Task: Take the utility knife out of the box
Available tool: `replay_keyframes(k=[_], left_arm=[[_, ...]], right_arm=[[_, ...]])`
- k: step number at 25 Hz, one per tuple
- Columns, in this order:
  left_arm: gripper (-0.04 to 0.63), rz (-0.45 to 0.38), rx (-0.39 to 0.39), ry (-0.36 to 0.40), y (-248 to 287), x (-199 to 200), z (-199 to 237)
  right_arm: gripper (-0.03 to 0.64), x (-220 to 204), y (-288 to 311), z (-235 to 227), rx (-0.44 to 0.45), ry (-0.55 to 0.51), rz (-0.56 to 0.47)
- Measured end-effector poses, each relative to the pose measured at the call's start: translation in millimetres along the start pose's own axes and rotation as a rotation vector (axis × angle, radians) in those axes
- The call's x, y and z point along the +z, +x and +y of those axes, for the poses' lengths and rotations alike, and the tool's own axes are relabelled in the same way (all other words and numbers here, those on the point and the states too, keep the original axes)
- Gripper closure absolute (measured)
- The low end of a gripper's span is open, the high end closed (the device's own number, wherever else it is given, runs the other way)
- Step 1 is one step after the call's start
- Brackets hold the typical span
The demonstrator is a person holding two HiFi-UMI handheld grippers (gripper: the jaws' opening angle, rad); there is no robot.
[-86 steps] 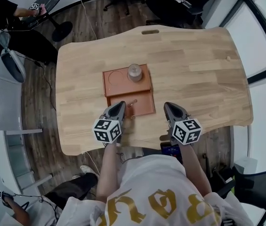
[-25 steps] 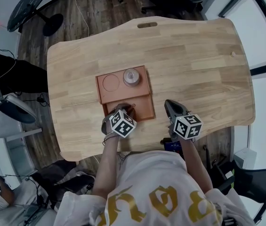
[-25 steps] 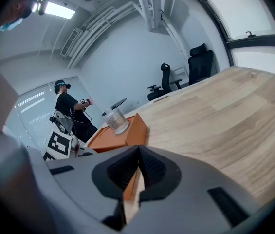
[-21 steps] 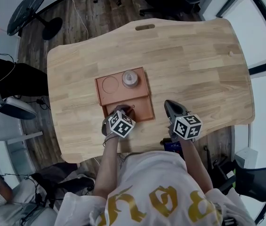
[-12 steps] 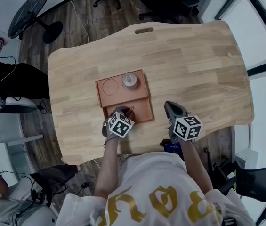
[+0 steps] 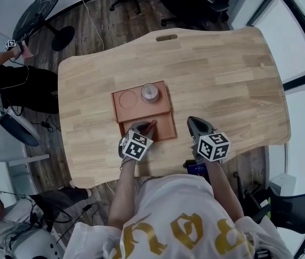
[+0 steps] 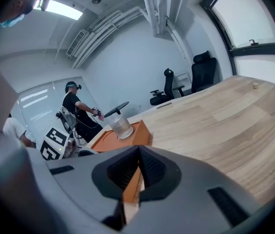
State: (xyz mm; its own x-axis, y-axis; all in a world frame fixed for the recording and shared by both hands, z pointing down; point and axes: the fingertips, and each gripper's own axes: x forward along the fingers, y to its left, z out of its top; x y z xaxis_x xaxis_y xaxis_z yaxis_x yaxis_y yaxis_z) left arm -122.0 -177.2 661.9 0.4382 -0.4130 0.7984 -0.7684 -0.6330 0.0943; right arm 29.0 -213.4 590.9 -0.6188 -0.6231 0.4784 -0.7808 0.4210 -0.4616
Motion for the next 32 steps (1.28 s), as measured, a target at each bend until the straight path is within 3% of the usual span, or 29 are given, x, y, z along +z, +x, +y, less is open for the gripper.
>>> replay_keyframes(k=[7,14,20,25,29,32], left_arm=[[0.538,-0.187,0.013,-0.125,-32,30,-1],[0.538,-0.411,0.004,-0.348,-68,47,-2],[0.538,-0.498,0.067,-0.343,-96,53,-1],[0.538,-0.598,0.092,-0.382,-124,62,-1],[0.538,-0.666,0.131,-0.347,-147,70,-9],[0.538,-0.705,0.161,-0.313,-161,74,-16]], right_arm=[[0.605,5,-7,18,0.008,-0.064,-0.014],[0.606,18,-15,37,0.019,-0.126,-0.065],[0.604,24,-23,53,0.035,-0.149,-0.107],[0.606,36,-33,59,0.019,-0.117,-0.178],[0.604,41,-43,63,-0.013,-0.191,-0.184],[0.605,46,-53,66,-0.005,-0.167,-0.226]])
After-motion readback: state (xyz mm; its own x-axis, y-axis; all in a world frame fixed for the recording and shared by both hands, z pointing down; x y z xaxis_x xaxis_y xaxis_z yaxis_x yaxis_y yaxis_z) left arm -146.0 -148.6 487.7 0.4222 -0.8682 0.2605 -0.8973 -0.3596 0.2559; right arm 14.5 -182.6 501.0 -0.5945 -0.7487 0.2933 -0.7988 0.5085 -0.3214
